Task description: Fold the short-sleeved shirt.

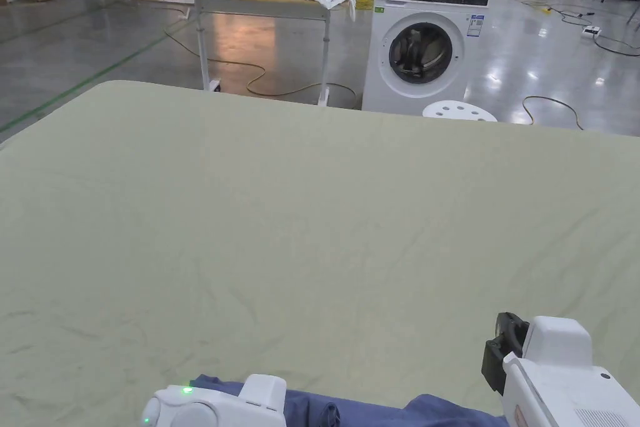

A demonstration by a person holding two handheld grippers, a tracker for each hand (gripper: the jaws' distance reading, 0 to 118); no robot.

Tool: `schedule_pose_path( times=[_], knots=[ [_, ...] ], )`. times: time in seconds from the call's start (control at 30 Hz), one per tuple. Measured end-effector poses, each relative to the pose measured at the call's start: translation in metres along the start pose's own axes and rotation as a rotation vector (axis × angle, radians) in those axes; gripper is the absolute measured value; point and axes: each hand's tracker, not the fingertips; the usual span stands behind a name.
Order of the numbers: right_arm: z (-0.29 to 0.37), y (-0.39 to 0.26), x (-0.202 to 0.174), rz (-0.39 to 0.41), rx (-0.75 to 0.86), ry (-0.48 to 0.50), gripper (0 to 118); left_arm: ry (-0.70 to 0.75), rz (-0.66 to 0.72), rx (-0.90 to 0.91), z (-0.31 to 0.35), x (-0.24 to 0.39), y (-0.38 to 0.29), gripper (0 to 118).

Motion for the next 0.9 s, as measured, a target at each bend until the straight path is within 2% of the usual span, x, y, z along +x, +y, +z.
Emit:
schedule_pose_path(
  times=[0.03,0.1,0.3,0.47,0.53,0.6,0.7,0.77,0.8,0.83,0.9],
  knots=[
    [0.000,0.000,0.000,-0.001,0.004,0.001,1,-0.015,0.012,0.005,0.008,-0.004,0.000,36],
    [0.000,0.001,-0.001,-0.002,0.006,0.002,1,-0.019,0.028,0.060,0.033,-0.012,-0.001,62],
    [-0.002,0.003,-0.002,-0.013,0.015,0.021,1,-0.021,0.128,0.245,0.109,-0.080,-0.004,78],
    [-0.004,0.004,-0.007,-0.024,0.016,0.035,1,-0.039,0.252,0.194,0.105,-0.151,-0.016,82],
    [-0.004,0.003,-0.009,-0.022,0.012,0.038,1,-0.103,0.296,0.161,0.091,-0.168,-0.023,80],
    [-0.004,0.003,-0.011,-0.019,0.012,0.040,1,-0.250,0.271,0.249,0.089,-0.172,-0.024,80],
    [-0.005,0.002,-0.012,-0.020,0.006,0.044,1,-0.368,0.360,0.197,0.068,-0.184,-0.026,75],
    [-0.005,0.002,-0.014,-0.017,0.005,0.046,1,-0.432,0.360,0.184,0.051,-0.190,-0.025,57],
    [-0.005,0.003,-0.014,-0.015,0.004,0.046,1,-0.404,0.344,0.182,0.047,-0.191,-0.025,41],
    [-0.004,0.003,-0.014,-0.014,0.006,0.048,1,-0.393,0.329,0.182,0.043,-0.191,-0.025,21],
    [-0.003,0.004,-0.015,-0.011,0.007,0.045,1,-0.376,0.326,0.170,0.039,-0.189,-0.026,16]
  ],
)
